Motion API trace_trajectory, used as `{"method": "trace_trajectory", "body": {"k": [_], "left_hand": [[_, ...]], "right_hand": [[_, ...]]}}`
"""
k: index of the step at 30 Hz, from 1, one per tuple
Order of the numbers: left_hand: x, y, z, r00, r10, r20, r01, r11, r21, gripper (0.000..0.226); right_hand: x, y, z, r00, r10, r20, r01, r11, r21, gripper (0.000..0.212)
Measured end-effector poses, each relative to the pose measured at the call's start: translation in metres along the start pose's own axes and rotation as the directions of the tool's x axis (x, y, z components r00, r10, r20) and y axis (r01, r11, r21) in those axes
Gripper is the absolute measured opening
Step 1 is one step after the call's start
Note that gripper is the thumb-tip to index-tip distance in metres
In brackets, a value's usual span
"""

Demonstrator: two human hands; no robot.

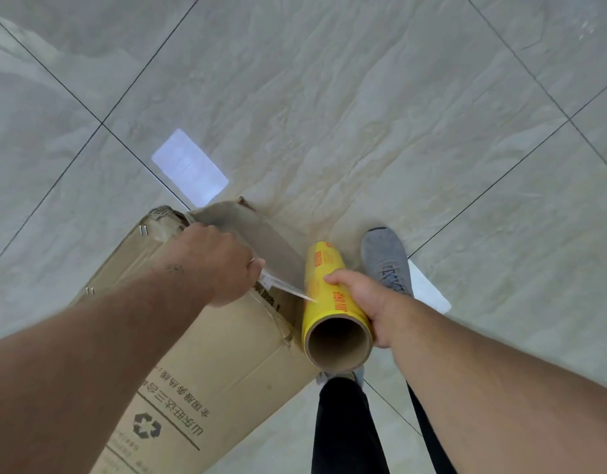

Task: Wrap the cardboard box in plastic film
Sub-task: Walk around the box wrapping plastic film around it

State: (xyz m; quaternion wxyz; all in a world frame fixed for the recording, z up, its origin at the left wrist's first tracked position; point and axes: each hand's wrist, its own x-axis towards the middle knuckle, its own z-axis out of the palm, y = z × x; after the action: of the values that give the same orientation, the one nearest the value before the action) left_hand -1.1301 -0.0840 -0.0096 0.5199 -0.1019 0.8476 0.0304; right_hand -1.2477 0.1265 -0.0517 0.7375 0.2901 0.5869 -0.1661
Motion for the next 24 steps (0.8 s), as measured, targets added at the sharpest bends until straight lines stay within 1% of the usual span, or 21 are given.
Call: {"method": "trace_trajectory", "body": {"k": [2, 4, 7, 9, 11, 13, 15, 17, 19, 20, 21, 23, 24], "left_hand": [[0.001, 0.000, 0.000, 1.000, -0.007, 0.004, 0.007, 1.000, -0.002, 0.064], [0.000, 0.001, -0.001, 1.000, -0.001, -0.015, 0.001, 1.000, 0.014, 0.065], [-0.004, 0.013, -0.003, 0.999, -0.002, -0.049, 0.003, 1.000, 0.019, 0.062], [-0.004, 0.023, 0.000, 0.996, -0.011, -0.093, 0.011, 1.000, 0.007, 0.062], [-0.006, 0.036, 0.007, 0.989, 0.020, -0.148, -0.027, 0.999, -0.043, 0.059], [-0.009, 0.051, 0.014, 0.978, 0.102, -0.180, -0.123, 0.987, -0.107, 0.054], [-0.014, 0.065, 0.019, 0.964, 0.190, -0.185, -0.212, 0.971, -0.109, 0.053], [-0.018, 0.073, 0.023, 0.959, 0.230, -0.164, -0.247, 0.965, -0.089, 0.058], [-0.019, 0.075, 0.025, 0.963, 0.233, -0.134, -0.245, 0.966, -0.079, 0.063], [-0.019, 0.074, 0.027, 0.964, 0.230, -0.132, -0.239, 0.969, -0.058, 0.064], [-0.020, 0.073, 0.027, 0.964, 0.227, -0.135, -0.233, 0.972, -0.029, 0.064], [-0.019, 0.074, 0.030, 0.963, 0.228, -0.144, -0.228, 0.974, 0.014, 0.062], [-0.018, 0.074, 0.031, 0.962, 0.226, -0.152, -0.226, 0.974, 0.021, 0.059]], "right_hand": [[0.000, 0.006, -0.005, 1.000, -0.012, 0.019, 0.011, 0.999, 0.038, 0.042], [0.000, 0.009, -0.011, 0.999, -0.024, 0.021, 0.024, 0.999, 0.023, 0.047], [0.003, 0.023, -0.021, 0.998, -0.066, -0.013, 0.066, 0.997, -0.032, 0.061], [0.007, 0.034, -0.024, 0.995, -0.090, -0.037, 0.088, 0.995, -0.048, 0.075], [0.013, 0.039, -0.023, 0.995, -0.091, -0.038, 0.089, 0.994, -0.067, 0.082], [0.013, 0.035, -0.021, 0.992, -0.116, -0.042, 0.109, 0.984, -0.140, 0.088], [0.013, 0.031, -0.020, 0.987, -0.149, -0.062, 0.126, 0.951, -0.283, 0.095], [0.014, 0.036, -0.016, 0.980, -0.180, -0.084, 0.122, 0.879, -0.461, 0.101], [0.020, 0.044, -0.010, 0.980, -0.186, -0.075, 0.118, 0.837, -0.534, 0.112], [0.021, 0.048, -0.004, 0.976, -0.203, -0.080, 0.131, 0.839, -0.528, 0.115], [0.026, 0.050, -0.001, 0.970, -0.228, -0.088, 0.157, 0.858, -0.489, 0.112], [0.036, 0.060, -0.006, 0.958, -0.269, -0.098, 0.224, 0.918, -0.326, 0.090], [0.040, 0.064, -0.011, 0.959, -0.265, -0.101, 0.237, 0.944, -0.230, 0.079]]}}
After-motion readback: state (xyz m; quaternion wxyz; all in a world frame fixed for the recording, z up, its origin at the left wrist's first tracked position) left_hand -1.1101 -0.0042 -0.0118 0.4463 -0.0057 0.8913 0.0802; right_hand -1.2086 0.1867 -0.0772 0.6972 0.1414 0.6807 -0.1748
